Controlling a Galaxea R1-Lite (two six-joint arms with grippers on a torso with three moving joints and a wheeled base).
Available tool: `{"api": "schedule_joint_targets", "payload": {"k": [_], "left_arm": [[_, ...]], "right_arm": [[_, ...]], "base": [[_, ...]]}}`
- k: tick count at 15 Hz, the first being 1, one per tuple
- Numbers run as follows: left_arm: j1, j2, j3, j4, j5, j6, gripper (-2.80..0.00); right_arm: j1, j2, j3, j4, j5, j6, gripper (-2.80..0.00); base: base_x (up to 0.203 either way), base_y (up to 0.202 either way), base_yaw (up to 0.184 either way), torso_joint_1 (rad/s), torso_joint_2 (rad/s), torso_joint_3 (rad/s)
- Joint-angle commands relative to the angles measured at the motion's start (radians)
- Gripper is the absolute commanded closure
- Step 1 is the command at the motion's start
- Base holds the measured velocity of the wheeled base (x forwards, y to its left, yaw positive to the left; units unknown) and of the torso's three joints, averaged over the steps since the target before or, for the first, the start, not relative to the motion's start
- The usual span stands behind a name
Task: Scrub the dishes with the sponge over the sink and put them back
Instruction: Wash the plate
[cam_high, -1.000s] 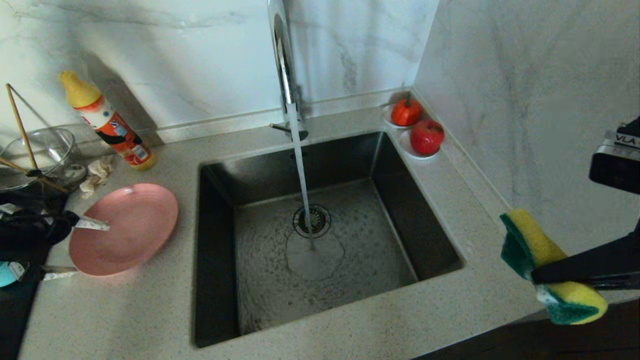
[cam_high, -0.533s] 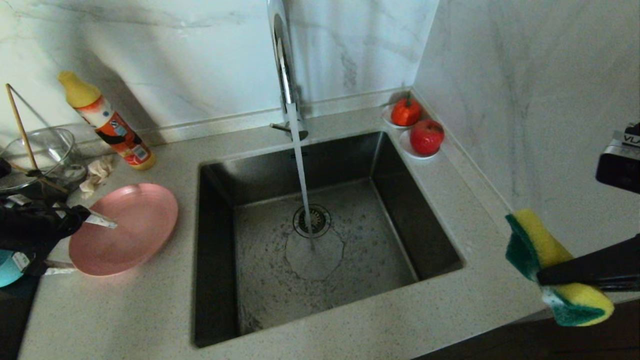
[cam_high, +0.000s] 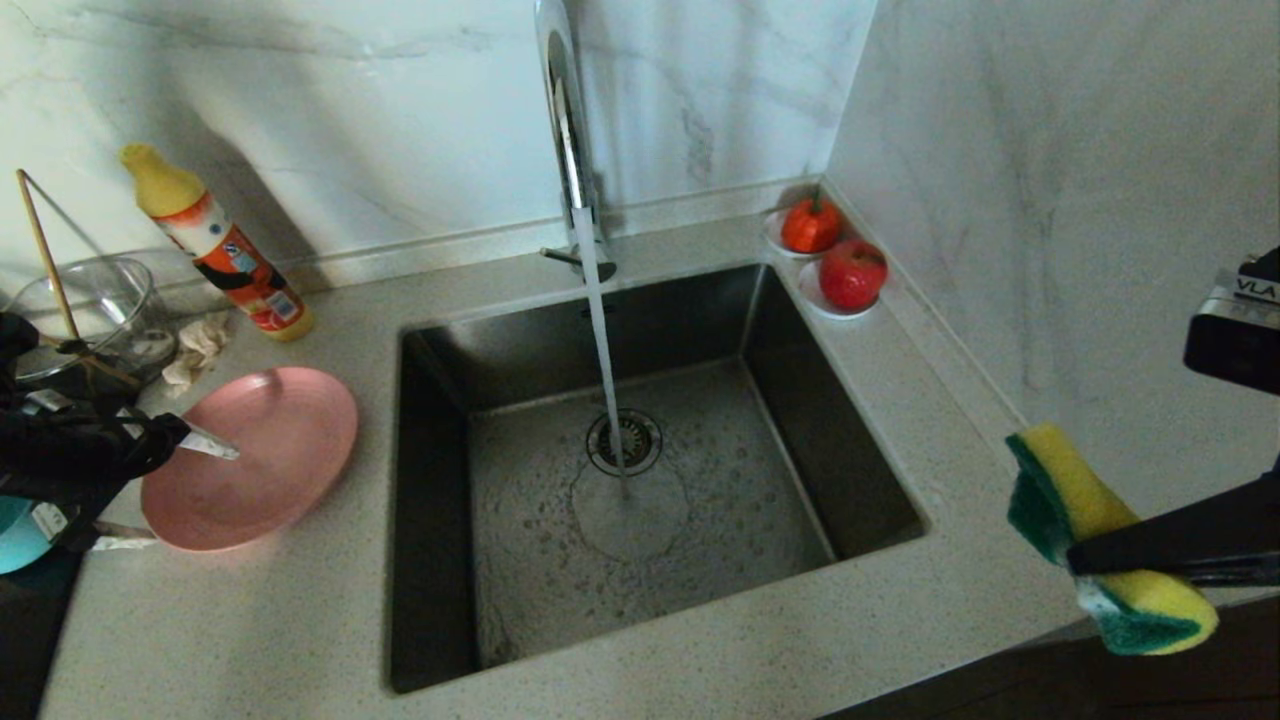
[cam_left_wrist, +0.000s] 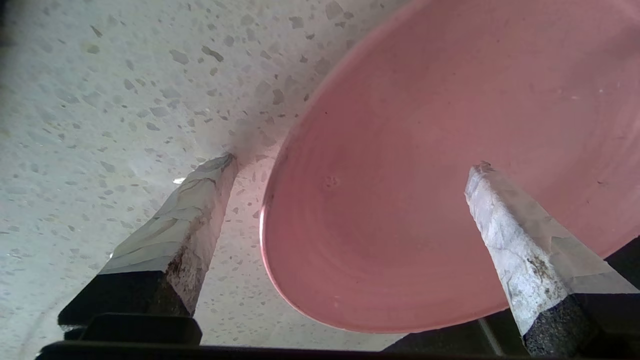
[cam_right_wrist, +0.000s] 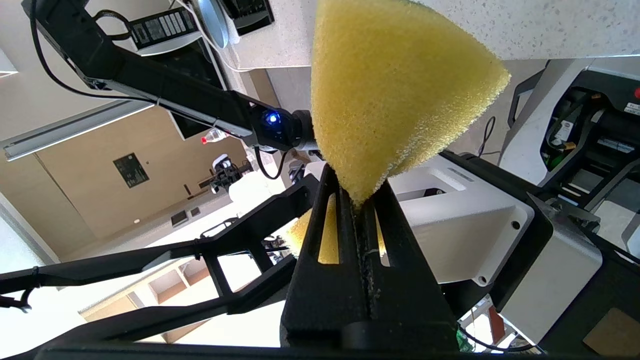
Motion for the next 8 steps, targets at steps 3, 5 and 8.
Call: {"api": "schedule_joint_targets", "payload": {"k": [3, 5, 8], "left_arm": [[-0.021, 0.019, -0.033, 0.029, 0.006, -0.003, -2.8], [-0.047, 0.018, -0.074, 0.086, 0.031, -0.004, -2.8], [-0.079, 0.031, -0.119, 0.142, 0.102, -0.005, -2.8]], "right_arm": [[-0.001, -0.001, 0.011, 0.005, 0.005, 0.002, 0.0], [-0.015, -0.001, 0.013, 0.005, 0.005, -0.001, 0.0], [-0.02, -0.005, 0.018, 0.004, 0.005, -0.002, 0.0]], "base": [[0.0, 0.0, 0.0, 0.0, 0.0, 0.0], [0.0, 0.0, 0.0, 0.0, 0.0, 0.0], [0.0, 0.0, 0.0, 0.0, 0.0, 0.0]]}}
